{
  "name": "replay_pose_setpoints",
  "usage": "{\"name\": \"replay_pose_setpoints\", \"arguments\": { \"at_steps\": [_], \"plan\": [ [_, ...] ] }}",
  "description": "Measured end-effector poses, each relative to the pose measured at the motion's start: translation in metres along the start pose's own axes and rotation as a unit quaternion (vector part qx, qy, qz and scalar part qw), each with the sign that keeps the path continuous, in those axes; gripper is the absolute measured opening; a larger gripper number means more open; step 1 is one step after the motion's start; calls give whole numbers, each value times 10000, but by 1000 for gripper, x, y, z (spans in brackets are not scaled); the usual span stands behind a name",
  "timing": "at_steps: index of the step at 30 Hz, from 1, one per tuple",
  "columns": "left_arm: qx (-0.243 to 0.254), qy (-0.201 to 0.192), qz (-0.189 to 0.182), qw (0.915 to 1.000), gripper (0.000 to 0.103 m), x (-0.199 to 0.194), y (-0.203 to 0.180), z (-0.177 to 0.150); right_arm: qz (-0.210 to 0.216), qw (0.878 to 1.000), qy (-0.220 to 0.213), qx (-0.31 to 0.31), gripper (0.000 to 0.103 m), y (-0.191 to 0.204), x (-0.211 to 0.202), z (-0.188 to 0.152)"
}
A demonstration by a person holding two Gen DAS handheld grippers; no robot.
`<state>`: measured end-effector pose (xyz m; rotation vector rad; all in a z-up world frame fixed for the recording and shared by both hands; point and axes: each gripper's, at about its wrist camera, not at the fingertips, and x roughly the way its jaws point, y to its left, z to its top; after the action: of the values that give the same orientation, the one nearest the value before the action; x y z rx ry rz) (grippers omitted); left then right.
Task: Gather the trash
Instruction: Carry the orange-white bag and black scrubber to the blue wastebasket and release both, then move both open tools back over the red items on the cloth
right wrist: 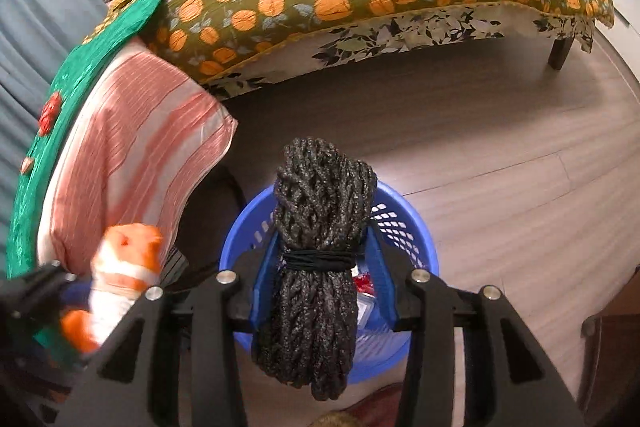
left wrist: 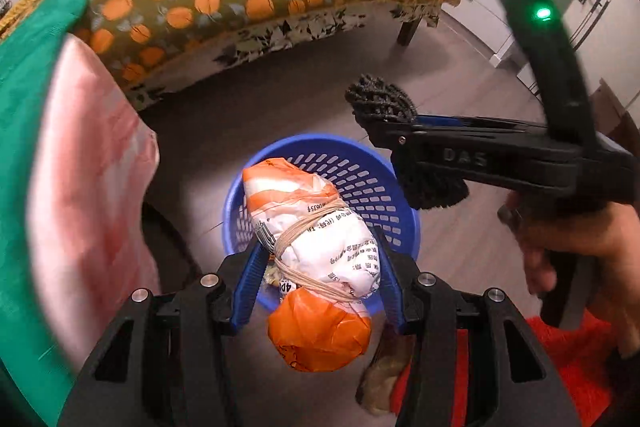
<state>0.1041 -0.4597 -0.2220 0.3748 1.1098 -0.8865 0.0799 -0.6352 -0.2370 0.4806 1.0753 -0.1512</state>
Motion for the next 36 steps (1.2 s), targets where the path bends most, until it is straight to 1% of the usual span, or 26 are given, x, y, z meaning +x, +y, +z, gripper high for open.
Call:
{"name": "replay_pose_setpoints", "arguments": {
  "at_steps": [1, 2, 3, 4, 6, 8, 10, 12, 13, 14, 15, 19, 21, 23, 24, 26, 27, 30, 31, 32, 33, 35, 36],
  "plan": [
    [-14, 6, 2, 10000, 52, 10, -1, 3, 18, 10000, 40, 62, 53, -3, 3, 0],
    [-30, -3, 7, 10000, 55, 20, -1, 6, 26, 9999, 60, 109, 66, -6, 4, 1],
    [-52, 1, 33, 10000, 69, 28, -2, 6, 26, 9999, 49, 134, 73, -6, 5, 1],
    [-75, -3, 73, 9999, 75, 33, -1, 8, 11, 9999, 13, 156, 76, -7, 3, 2],
    [-113, 50, 180, 9998, 75, 44, 1, 13, -45, 9998, -53, 183, 76, -10, -1, 4],
    [-170, 83, 222, 9996, 76, 44, 2, 17, -194, 9993, -198, 235, 76, -13, -10, 6],
    [-215, -82, 166, 9996, 83, 28, 2, 15, -351, 9986, -347, 197, 76, -13, -17, 8],
    [-193, -303, 108, 9993, 85, 3, -3, 12, -536, 9974, -470, 104, 78, -10, -24, 9],
    [-161, -383, 62, 9991, 86, -8, -4, 10, -655, 9964, -536, 52, 82, -7, -27, 9],
    [-107, -492, 18, 9987, 87, -24, -6, 8, -772, 9950, -630, 15, 89, -3, -31, 9],
    [-69, -612, 16, 9981, 89, -40, -8, 6, -823, 9940, -716, -9, 89, 0, -34, 9],
    [-84, -1010, 22, 9949, 93, -100, 1, -17, -751, 9896, -1191, -302, 89, 30, -53, 7],
    [-156, -1193, 118, 9927, 95, -128, 17, -35, -708, 9851, -1434, -627, 89, 53, -62, 2],
    [-298, -1257, 379, 9909, 95, -146, 37, -52, -665, 9805, -1570, -980, 89, 76, -66, -3],
    [-381, -1256, 528, 9899, 95, -154, 50, -61, -643, 9787, -1595, -1118, 89, 85, -67, -5],
    [-519, -1243, 774, 9879, 95, -166, 70, -76, -547, 9750, -1565, -1480, 89, 117, -67, -14],
    [-635, -1255, 962, 9854, 95, -176, 88, -88, -489, 9738, -1550, -1591, 89, 129, -68, -18],
    [-888, -1251, 1334, 9791, 95, -196, 129, -110, -134, 9665, -1567, -2028, 89, 182, -74, -33],
    [-1008, -1231, 1496, 9759, 95, -202, 148, -118, 32, 9640, -1527, -2176, 89, 206, -73, -39],
    [-1150, -1195, 1658, 9721, 95, -207, 167, -124, 121, 9628, -1486, -2256, 90, 220, -72, -42],
    [-1272, -1160, 1768, 9691, 96, -210, 181, -127, 275, 9604, -1375, -2407, 90, 245, -69, -45],
    [-1668, -1112, 1996, 9592, 95, -220, 218, -134, 454, 9564, -1253, -2600, 90, 280, -64, -48],
    [-1958, -1135, 2085, 9515, 96, -227, 241, -136, 535, 9536, -1223, -2699, 90, 299, -60, -48]
  ]
}}
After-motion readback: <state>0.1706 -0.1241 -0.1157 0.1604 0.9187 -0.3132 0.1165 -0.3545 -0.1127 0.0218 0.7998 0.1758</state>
